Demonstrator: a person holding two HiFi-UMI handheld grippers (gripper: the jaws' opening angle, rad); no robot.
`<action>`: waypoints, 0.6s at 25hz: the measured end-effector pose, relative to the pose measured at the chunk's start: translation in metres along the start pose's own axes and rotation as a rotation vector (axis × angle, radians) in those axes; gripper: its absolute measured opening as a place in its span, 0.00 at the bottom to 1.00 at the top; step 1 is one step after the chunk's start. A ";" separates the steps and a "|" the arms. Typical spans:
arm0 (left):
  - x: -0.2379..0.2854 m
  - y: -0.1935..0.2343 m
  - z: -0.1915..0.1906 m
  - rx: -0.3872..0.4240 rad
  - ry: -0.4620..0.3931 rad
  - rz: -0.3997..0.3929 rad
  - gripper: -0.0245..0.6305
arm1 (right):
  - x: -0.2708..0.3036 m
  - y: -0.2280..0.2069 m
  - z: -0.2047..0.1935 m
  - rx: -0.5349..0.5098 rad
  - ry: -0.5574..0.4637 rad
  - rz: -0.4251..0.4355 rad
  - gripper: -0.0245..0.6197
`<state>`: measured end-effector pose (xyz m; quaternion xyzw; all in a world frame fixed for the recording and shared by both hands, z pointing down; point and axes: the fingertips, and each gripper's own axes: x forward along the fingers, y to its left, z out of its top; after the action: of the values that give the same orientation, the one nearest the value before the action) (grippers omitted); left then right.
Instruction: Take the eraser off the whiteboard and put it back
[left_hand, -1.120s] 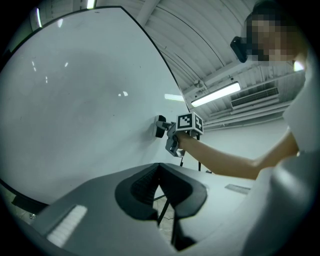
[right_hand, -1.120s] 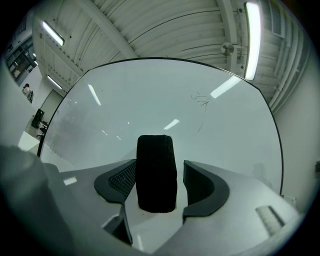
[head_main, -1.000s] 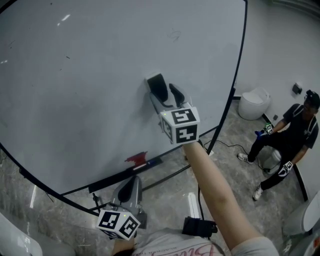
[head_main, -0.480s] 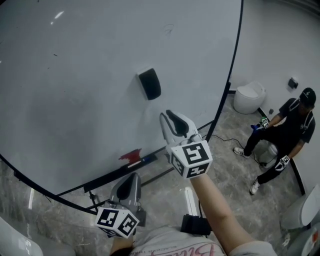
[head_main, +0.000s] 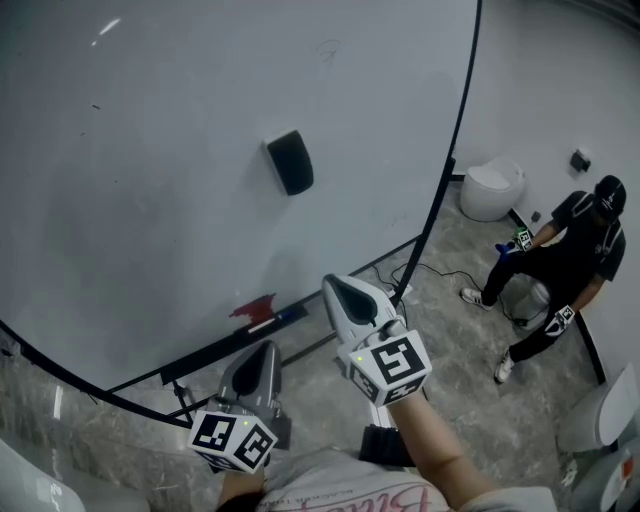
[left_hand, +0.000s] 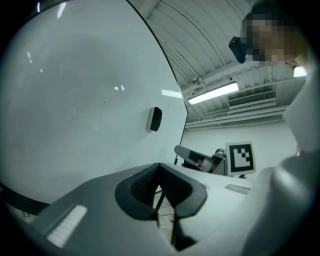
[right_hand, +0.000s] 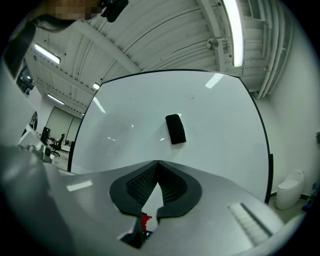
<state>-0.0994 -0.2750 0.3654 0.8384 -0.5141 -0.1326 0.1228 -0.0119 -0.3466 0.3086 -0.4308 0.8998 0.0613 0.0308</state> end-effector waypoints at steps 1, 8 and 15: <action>0.000 -0.001 0.000 0.001 0.000 -0.003 0.04 | -0.004 0.003 -0.004 -0.009 0.006 0.002 0.04; 0.001 -0.005 -0.001 0.000 0.001 -0.016 0.04 | -0.037 0.029 -0.028 -0.011 0.087 0.021 0.04; -0.001 -0.010 -0.001 0.002 0.000 -0.026 0.04 | -0.064 0.045 -0.042 0.031 0.140 0.023 0.04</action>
<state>-0.0908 -0.2697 0.3631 0.8452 -0.5032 -0.1339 0.1203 -0.0065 -0.2750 0.3609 -0.4233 0.9055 0.0173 -0.0264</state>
